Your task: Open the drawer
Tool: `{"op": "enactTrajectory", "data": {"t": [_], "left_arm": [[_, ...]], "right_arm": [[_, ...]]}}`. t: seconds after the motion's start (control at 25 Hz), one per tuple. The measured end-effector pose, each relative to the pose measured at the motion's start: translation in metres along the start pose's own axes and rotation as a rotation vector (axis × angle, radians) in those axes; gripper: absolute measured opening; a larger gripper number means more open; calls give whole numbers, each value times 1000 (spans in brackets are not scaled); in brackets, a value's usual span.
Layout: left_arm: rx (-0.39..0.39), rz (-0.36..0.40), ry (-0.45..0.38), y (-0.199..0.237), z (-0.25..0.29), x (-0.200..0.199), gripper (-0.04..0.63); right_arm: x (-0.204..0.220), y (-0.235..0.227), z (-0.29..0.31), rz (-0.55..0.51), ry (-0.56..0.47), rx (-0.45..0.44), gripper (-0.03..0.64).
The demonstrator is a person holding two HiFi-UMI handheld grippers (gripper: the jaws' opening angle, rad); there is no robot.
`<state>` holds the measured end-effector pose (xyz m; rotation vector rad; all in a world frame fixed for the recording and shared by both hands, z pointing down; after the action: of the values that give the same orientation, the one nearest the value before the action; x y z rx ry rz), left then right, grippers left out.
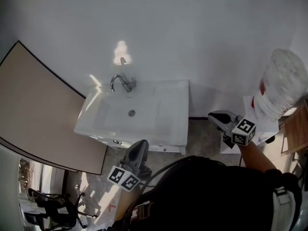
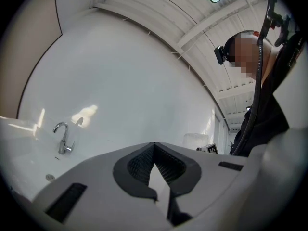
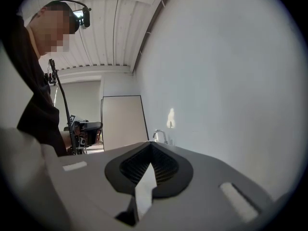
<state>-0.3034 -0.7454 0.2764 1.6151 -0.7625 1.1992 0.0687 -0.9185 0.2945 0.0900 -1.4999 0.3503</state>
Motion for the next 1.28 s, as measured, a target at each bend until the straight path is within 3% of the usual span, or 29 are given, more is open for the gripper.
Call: {"op": "enactTrajectory", "data": {"t": [0.32,0.52,0.68,0.92,1.08,1.28], "left_arm": [[135,6,11,85,36,-40,-8],[170,-1,22,135,44,-57,-8],[154,-28,28,159,46,-54,-8],[20,-29,19,172,26,-45,-8],[-133,-9,-4,164,25,-37,-8],[-307,-1,-65,112,26,-19,-8]], "right_arm": [[-27,2,52,-42,-24,140,-3],[-35,12,96,-57,-10,160,-3],[-34,8,122,-49,40,143,-3],[-31,-19,152,-35,49,41,-3],[-29,-59,181,-56,60,-121,-3],[-27,-95,192,-95,95,-311,-3]]}}
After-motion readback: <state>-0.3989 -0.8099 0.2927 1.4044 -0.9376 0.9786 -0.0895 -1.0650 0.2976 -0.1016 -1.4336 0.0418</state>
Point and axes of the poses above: the fingertips, and each gripper's own axes: z forward along the fingers, y to its left, x out of its underside, the point moved 10 cm from there along -z, backward along the fingers, and after that the axes turned 7 degrees about -x, right-handed, at the moved point
